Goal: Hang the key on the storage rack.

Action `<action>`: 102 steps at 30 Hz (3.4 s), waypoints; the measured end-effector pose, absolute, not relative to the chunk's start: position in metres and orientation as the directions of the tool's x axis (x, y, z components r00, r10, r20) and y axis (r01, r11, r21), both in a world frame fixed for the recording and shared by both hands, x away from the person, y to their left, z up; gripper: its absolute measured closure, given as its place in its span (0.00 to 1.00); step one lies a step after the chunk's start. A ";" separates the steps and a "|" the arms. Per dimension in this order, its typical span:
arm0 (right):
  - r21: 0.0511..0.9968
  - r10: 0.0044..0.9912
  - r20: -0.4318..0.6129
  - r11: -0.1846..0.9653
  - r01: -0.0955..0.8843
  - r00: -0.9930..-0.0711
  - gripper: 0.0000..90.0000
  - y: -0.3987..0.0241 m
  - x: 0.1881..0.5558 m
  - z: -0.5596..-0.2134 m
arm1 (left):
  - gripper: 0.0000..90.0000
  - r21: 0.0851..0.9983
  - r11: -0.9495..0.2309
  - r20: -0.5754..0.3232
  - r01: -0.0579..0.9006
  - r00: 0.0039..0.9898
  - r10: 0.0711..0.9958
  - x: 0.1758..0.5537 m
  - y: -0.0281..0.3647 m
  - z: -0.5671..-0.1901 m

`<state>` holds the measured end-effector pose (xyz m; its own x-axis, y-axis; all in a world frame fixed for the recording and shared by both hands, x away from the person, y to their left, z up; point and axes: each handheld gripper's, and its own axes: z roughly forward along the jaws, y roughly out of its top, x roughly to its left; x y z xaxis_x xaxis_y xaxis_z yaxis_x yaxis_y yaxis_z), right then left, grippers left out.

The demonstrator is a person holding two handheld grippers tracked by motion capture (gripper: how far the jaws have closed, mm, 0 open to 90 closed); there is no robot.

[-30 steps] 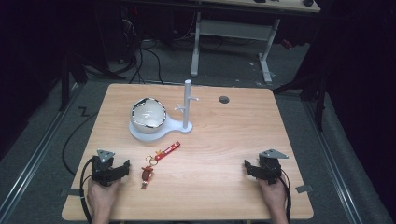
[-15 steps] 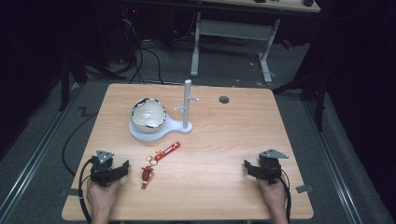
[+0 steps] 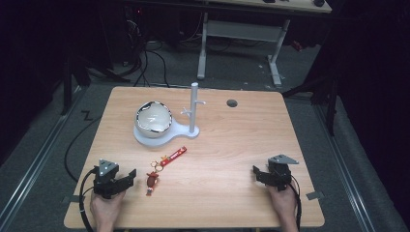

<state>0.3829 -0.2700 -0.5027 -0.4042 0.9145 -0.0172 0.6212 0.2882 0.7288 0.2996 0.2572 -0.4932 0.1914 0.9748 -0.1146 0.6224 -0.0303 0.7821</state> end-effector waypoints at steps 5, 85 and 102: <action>0.729 0.915 -0.017 0.288 0.621 -0.404 0.33 -0.270 0.383 -0.503 | 0.35 0.789 -0.039 -0.124 0.614 0.221 0.967 0.293 0.248 -0.489; 0.729 0.914 -0.017 0.288 0.621 -0.405 0.33 -0.270 0.383 -0.503 | 0.63 0.786 -0.111 -0.173 0.608 0.390 0.905 0.299 0.199 -0.485; 0.729 0.914 -0.016 0.288 0.621 -0.405 0.33 -0.270 0.383 -0.503 | 0.63 0.817 -0.087 -0.213 0.571 0.439 0.873 0.308 0.200 -0.458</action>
